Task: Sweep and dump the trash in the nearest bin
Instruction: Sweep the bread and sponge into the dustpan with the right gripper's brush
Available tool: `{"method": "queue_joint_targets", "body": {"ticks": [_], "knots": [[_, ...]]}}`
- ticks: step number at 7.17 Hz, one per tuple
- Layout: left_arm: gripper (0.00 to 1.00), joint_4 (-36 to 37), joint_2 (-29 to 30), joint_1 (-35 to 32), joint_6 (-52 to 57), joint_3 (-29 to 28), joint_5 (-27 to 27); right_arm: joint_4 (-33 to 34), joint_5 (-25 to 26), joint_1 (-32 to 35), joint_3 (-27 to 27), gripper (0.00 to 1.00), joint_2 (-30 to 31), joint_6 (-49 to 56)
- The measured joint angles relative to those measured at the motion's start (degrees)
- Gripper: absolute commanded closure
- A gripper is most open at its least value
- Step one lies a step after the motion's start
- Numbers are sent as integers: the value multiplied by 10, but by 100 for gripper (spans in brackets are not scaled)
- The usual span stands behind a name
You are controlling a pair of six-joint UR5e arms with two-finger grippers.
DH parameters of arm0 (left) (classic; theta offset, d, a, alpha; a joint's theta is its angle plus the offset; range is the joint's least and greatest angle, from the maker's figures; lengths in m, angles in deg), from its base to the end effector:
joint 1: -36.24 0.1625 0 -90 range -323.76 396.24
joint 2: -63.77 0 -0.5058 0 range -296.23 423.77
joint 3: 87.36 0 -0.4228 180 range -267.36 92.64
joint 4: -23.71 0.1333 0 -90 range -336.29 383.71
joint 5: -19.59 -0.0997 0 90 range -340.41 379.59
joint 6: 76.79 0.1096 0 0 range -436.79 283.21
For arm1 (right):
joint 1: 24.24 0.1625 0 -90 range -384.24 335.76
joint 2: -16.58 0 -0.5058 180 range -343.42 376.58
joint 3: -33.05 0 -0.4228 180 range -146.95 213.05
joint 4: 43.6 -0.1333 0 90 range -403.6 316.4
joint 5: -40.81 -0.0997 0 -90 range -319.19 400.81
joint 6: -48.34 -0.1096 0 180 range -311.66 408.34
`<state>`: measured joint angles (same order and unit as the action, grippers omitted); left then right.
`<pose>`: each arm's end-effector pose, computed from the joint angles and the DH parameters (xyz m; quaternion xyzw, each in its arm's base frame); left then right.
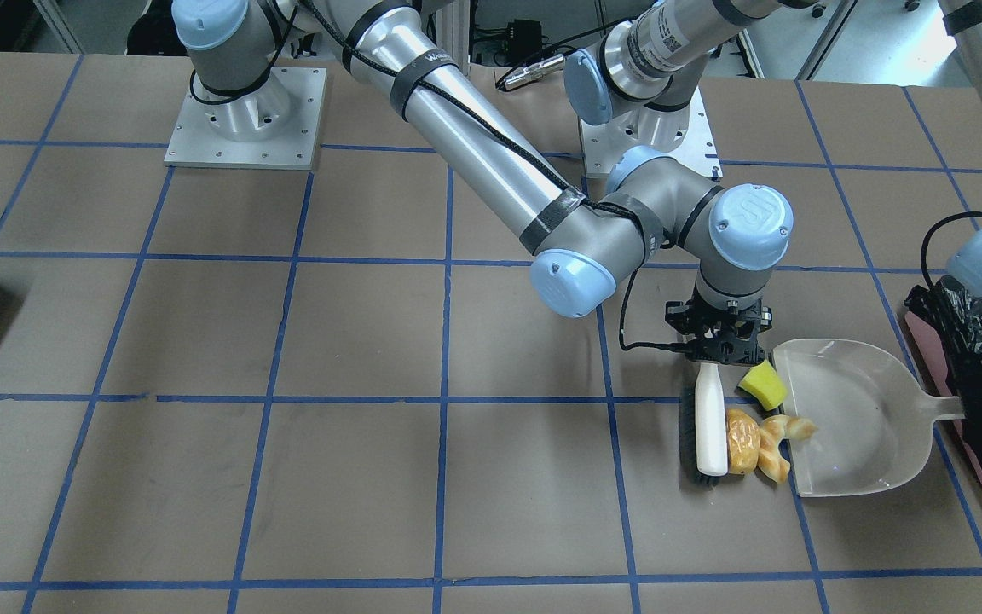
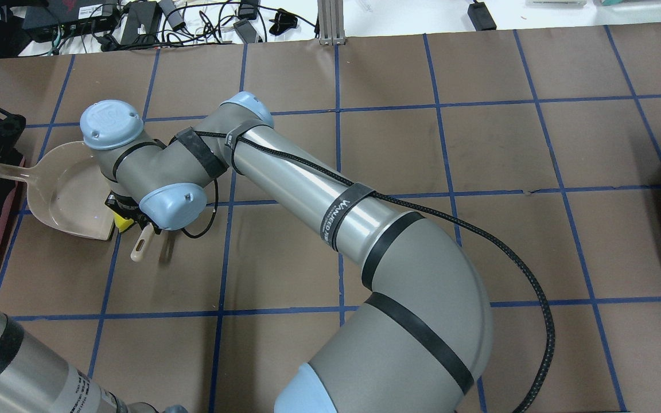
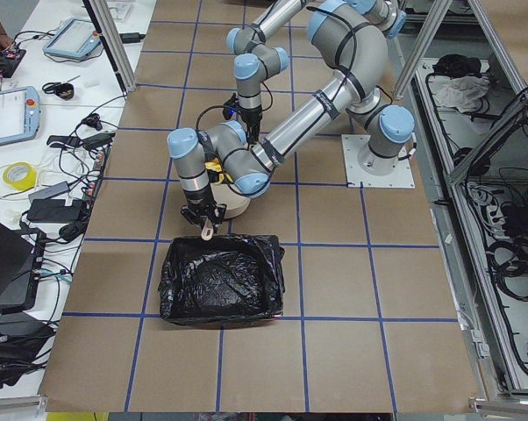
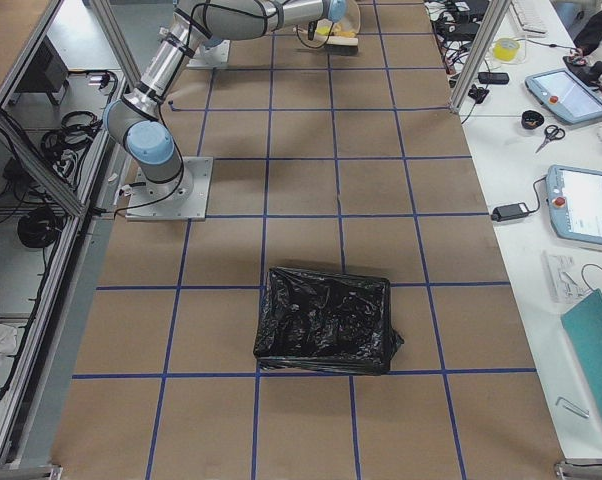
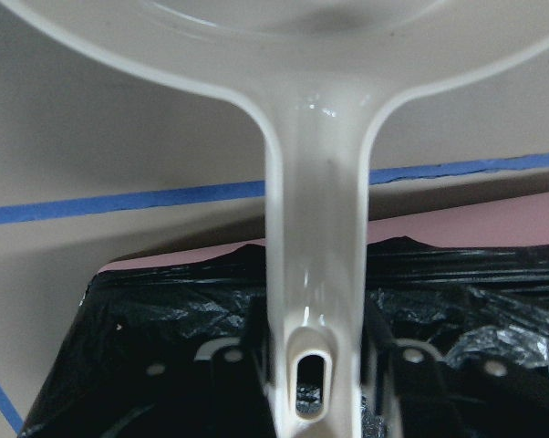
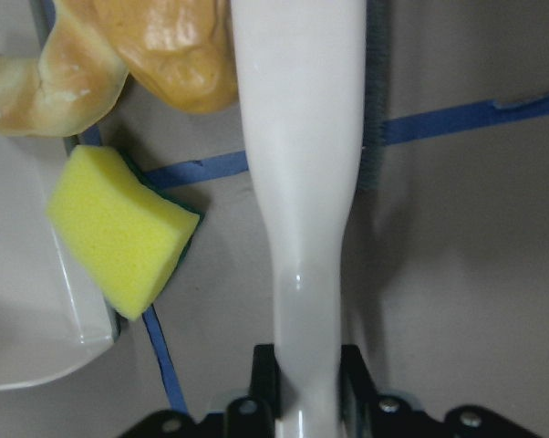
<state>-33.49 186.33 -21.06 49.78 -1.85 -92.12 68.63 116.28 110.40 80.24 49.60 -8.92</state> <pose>0.3288 -0.6838 0.2966 0.7116 0.6757 0.1778 0.0737 0.7803 -0.5613 0.2436 0.0999 0.9845 0.0540 0.1336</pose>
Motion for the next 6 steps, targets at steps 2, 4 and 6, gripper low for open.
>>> {"method": "queue_joint_targets", "body": {"ticks": [2,4,6], "knots": [[100,1,2,0,0,0,0,38,-30,0,-2,100,-10,-14],[100,2,3,0,0,0,0,79,-59,0,-3,100,-14,-34],[100,2,3,0,0,0,1,111,-96,1,-15,100,-18,-63]]}}
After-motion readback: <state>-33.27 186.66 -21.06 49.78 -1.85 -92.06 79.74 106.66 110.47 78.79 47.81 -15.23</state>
